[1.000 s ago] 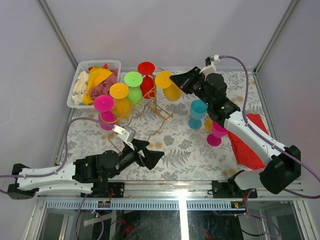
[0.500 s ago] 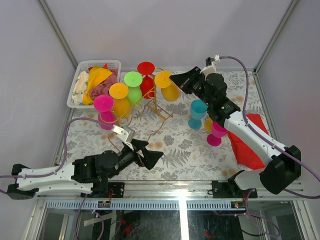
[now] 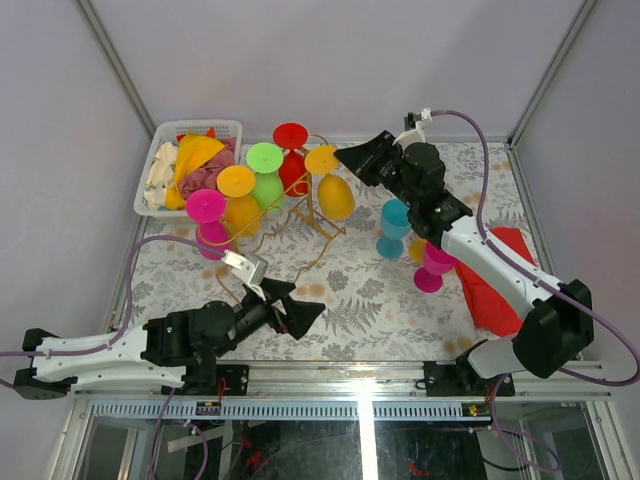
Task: Take the wine glass off the wine glass rack
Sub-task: Pick up the wine glass from the wine rack.
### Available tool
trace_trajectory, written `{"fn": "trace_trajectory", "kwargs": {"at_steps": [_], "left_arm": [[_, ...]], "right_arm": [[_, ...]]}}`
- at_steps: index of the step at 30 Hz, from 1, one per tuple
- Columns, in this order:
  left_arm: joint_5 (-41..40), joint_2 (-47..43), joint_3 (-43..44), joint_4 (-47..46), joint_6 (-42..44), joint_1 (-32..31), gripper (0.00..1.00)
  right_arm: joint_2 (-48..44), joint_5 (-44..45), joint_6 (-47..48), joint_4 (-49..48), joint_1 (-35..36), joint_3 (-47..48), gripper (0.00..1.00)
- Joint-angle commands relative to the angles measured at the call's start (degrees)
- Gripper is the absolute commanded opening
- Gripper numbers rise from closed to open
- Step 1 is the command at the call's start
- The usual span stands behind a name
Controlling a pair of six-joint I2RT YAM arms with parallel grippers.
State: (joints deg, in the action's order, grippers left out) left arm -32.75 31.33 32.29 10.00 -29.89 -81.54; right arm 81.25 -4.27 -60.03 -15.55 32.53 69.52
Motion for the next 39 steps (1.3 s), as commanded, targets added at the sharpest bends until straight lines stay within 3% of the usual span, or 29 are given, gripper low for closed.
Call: {"fn": "trace_trajectory", "kwargs": {"at_steps": [1, 9, 12, 18, 39], "left_arm": [[-2.3, 0.2, 0.5, -1.2, -0.3, 0.3, 1.00], [-2.2, 0.4, 0.7, -0.3, -1.0, 0.3, 1.00], [-2.1, 0.3, 0.8, -0.4, -1.2, 0.4, 1.00], [-2.1, 0.3, 0.7, -0.4, -1.7, 0.3, 1.00], [-1.9, 0.5, 1.2, -0.7, -2.4, 0.3, 1.00]], "right_arm": [[0.6, -1.7, 0.2, -3.0, 0.3, 3.9, 0.20], [0.9, -1.8, 0.1, -3.4, 0.2, 3.8, 0.21], [0.6, -1.5, 0.1, -3.2, 0.2, 3.9, 0.09], [-1.3, 0.3, 0.4, -4.0, 0.2, 3.5, 0.00], [-3.5, 0.0, 1.0, -4.2, 0.3, 4.6, 0.00]]}}
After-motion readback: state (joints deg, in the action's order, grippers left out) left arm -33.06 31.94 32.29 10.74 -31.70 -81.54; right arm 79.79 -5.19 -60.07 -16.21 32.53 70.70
